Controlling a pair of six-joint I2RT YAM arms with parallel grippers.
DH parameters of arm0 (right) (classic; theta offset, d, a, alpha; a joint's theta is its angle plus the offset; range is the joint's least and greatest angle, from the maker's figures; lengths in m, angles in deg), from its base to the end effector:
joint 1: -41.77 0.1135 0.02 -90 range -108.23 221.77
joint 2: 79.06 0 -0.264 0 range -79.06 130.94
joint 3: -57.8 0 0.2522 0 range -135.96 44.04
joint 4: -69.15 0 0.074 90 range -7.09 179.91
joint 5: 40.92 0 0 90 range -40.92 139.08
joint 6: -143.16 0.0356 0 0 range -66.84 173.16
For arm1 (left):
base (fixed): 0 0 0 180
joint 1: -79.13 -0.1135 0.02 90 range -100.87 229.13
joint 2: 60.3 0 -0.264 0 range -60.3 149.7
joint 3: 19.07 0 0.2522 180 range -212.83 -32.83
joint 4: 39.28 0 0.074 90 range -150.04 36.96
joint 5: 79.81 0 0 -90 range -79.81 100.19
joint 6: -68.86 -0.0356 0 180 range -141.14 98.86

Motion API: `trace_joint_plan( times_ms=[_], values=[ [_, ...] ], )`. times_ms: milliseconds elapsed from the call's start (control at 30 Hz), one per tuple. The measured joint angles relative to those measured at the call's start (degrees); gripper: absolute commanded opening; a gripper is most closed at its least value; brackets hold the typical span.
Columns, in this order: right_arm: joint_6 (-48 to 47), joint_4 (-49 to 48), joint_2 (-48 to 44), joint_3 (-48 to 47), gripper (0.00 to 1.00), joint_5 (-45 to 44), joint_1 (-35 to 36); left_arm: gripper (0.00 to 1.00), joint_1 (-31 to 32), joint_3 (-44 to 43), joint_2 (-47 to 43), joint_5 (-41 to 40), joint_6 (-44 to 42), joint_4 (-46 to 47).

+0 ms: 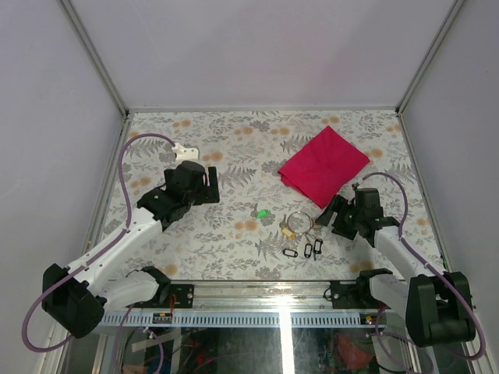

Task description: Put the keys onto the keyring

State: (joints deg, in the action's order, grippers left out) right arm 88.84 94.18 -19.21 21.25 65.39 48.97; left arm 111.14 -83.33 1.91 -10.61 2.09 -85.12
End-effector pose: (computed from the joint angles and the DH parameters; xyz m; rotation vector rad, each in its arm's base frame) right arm 0.1882 0.0339 0.1612 0.4792 2.4386 0.6762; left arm 0.1987 -0.1093 0.2818 -0.0035 2.2756 -0.0798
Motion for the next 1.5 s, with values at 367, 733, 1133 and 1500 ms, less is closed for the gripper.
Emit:
trace_joint_plan(
  times_ms=[367, 733, 1133, 1500],
  values=[
    [0.7, -1.81, 0.22, 0.98, 0.67, 7.48, -3.26, 1.0, 0.0, 0.28, -0.94, 0.11, -0.02, 0.02],
    [1.05, -5.11, 3.76, 1.9, 0.65, 13.22, -3.3, 1.0, 0.0, 0.46, -1.07, 0.5, -0.09, 0.2],
    [1.64, -9.51, 6.62, 2.78, 0.63, 17.4, -3.39, 1.0, 0.0, 0.48, -1.05, 1.44, -0.44, 0.33],
    [0.02, -10.23, 5.05, 3.43, 0.61, 20.09, -3.45, 1.0, 0.0, 0.48, -0.87, 2.14, -0.81, 0.35]
  ],
)
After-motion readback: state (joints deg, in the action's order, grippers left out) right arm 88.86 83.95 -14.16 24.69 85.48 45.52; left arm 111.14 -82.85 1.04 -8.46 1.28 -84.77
